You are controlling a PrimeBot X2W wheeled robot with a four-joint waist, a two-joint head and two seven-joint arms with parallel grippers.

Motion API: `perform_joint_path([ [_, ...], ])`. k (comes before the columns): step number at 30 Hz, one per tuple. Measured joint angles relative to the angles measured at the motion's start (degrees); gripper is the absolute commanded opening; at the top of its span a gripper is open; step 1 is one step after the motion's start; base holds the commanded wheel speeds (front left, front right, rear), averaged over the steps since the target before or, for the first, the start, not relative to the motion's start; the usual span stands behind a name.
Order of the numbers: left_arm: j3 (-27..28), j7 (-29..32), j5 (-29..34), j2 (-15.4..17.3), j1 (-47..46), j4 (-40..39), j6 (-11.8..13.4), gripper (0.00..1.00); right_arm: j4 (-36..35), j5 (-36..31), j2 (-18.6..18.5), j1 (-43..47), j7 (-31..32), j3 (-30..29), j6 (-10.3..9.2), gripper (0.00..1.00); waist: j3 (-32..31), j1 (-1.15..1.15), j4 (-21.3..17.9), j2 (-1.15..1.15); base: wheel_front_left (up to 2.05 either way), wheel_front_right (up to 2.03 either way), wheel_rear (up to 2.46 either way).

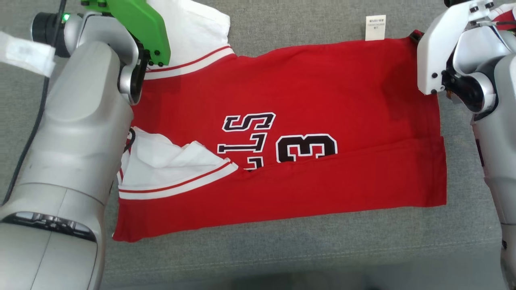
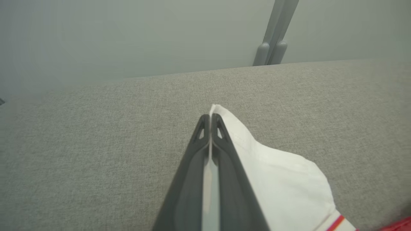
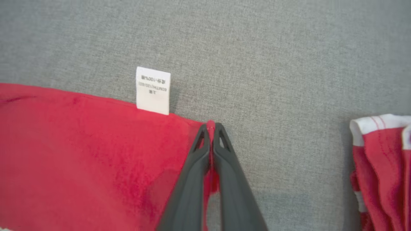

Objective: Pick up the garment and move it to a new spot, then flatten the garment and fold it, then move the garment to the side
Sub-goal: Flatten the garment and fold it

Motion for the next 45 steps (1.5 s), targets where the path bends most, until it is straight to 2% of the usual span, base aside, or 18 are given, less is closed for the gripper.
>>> perform_joint_path([
  [7, 0.27, -4.91, -0.92, 0.71, 8.44, -8.59, 0.69, 0.0, -5.72, 2.45, -2.22, 5.26, -1.81, 1.01, 0.0, 0.0, -3.66, 0.0, 1.64, 0.0, 0.0, 0.0, 0.0],
  [10, 0.33, -5.36, -1.41, 1.15, 11.84, -11.94, 1.01, 0.0, -6.99, 2.76, -3.14, 7.13, -2.14, 1.34, -0.01, 0.0, -4.82, 0.0, 2.01, 0.0, 0.0, 0.0, 0.0],
  [14, 0.85, -5.0, -3.24, 2.59, 20.37, -21.0, 1.94, 0.0, -8.62, 3.25, -4.88, 11.09, -2.77, 3.44, 0.0, 0.0, -7.32, 0.0, 2.55, 0.0, 0.0, 0.0, 0.0],
  [16, 0.69, -2.61, -3.68, 5.48, 28.21, -28.92, 3.89, 0.0, -9.39, 2.97, -7.23, 13.13, -3.6, 7.08, -0.05, 0.0, -9.24, 0.0, 2.78, 0.0, 0.0, 0.0, 0.0],
  [20, 0.75, 1.43, -4.82, 8.42, 37.66, -40.05, 7.24, 0.0, -9.84, 2.6, -10.94, 13.72, -6.53, 12.9, 0.0, 0.0, -11.62, 0.0, 3.04, 0.0, 0.0, 0.0, 0.0],
  [27, 0.6, 7.35, -6.78, 11.09, 48.5, -54.25, 12.16, 0.0, -9.42, 5.21, -16.55, 12.37, -9.14, 24.55, 0.01, 0.0, -14.67, 0.0, 3.72, 0.0, 0.0, 0.0, 0.0],
  [33, 0.64, 9.68, -7.01, 12.78, 52.22, -58.58, 14.49, 0.0, -9.84, 7.7, -21.52, 7.77, -10.44, 35.61, 0.0, 0.0, -15.98, 0.0, 4.17, 0.0, 0.0, 0.0, 0.0],
  [41, 0.82, 10.12, -7.98, 13.06, 54.81, -60.03, 15.49, 0.0, -11.71, 10.13, -27.86, 0.93, -8.61, 53.02, 0.01, 0.0, -17.04, 0.0, 4.67, 0.0, 0.0, 0.0, 0.0],
  [45, 0.63, 10.12, -8.29, 13.05, 55.78, -60.28, 15.9, 0.0, -11.43, 11.04, -30.04, -3.54, -8.89, 58.47, 0.01, 0.0, -17.5, 0.0, 4.89, 0.0, 0.0, 0.0, 0.0],
])
